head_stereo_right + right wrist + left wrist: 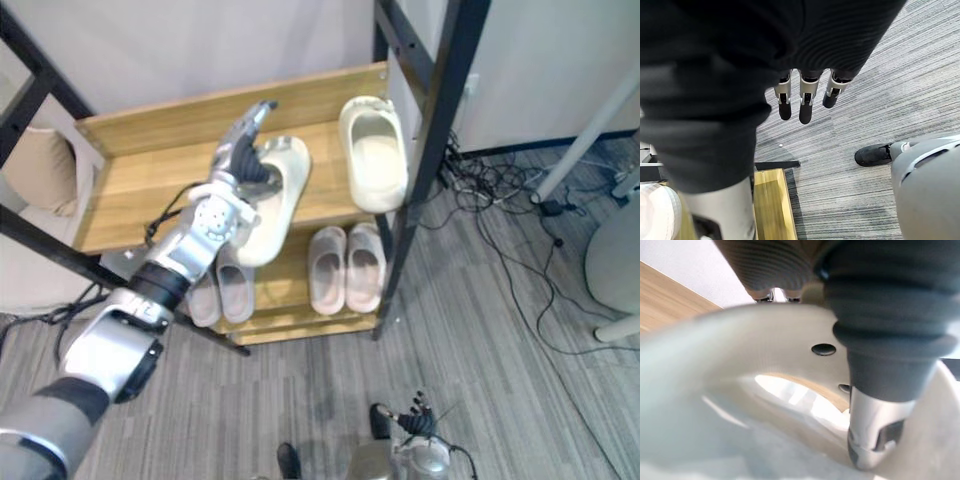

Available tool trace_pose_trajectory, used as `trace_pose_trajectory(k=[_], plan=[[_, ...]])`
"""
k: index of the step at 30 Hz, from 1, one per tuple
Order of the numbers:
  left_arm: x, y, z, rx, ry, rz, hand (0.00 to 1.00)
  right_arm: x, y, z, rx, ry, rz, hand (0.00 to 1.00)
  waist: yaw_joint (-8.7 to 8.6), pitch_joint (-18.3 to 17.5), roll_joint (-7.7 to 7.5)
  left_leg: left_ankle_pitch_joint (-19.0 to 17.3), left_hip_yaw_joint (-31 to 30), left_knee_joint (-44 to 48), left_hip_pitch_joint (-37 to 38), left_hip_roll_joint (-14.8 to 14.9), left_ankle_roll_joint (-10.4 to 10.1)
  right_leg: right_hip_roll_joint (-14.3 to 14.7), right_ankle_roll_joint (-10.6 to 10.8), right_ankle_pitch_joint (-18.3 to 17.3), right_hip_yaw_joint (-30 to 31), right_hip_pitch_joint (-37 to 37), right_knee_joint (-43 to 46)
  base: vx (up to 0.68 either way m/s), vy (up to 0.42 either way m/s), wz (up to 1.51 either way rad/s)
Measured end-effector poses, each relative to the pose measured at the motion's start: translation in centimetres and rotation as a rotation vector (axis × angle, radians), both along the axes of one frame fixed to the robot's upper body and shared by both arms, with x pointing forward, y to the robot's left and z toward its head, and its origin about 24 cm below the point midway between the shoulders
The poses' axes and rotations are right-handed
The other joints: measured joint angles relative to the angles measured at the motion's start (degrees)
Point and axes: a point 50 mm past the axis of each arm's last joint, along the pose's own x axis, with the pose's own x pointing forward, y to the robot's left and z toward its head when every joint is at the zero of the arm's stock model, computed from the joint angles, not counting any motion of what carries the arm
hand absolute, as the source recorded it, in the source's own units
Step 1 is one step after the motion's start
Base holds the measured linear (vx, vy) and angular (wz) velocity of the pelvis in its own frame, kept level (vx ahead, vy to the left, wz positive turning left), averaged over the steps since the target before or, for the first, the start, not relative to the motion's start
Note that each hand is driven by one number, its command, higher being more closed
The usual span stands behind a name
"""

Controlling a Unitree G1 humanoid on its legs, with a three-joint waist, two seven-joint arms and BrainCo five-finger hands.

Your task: Organize the slippers on the shoe rack

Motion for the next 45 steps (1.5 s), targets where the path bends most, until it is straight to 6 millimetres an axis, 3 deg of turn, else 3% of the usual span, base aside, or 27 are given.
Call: trace_pose_trajectory(k=[7,28,45], plan=[[-0.1,0.2,-0.8,-0.001,0.019,0.002,0.00,-0.1,-0.1,-0.1,-0.005,0.008,0.012,0.00,0.03,0.0,-0.04,0.1,-1.5,0.0,0.5,0.1,-0.1,-0.1,0.1,-0.5,-1.6,1.4,-0.2,-0.03,-0.024,0.11],[-0.1,1.1,-0.9,-0.133,0.095,-0.037,0.00,-0.1,0.0,-0.1,0.003,0.014,0.017,0.00,0.17,0.0,-0.05,0.0,-1.6,0.0,0.7,0.1,-0.1,-0.1,0.2,-0.6,-1.8,1.7,-0.2,0.00,-0.002,0.00],[0.0,1.2,-1.1,-0.144,0.119,-0.043,0.00,-0.2,-0.2,-0.4,0.011,0.029,0.019,0.00,0.17,0.0,-0.04,0.0,-1.9,0.1,0.7,0.1,-0.1,-0.1,0.2,-0.6,-2.2,1.9,-0.2,0.00,0.000,0.00]])
